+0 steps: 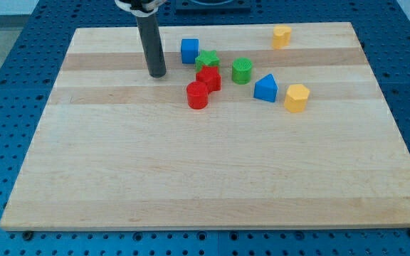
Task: Keep green blocks in between blue blocks
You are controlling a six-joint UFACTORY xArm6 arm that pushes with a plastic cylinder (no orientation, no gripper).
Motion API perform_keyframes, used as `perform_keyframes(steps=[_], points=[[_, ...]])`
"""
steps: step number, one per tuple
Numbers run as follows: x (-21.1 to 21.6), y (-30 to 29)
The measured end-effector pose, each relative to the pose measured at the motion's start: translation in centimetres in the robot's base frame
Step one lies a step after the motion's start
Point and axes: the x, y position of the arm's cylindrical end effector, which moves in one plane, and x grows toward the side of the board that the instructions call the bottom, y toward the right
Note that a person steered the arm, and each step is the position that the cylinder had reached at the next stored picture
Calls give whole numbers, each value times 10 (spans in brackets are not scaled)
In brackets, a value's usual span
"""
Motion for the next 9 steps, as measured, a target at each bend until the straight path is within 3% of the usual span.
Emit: perform_keyframes(steps=[3, 9], points=[[-3, 80], [3, 64]])
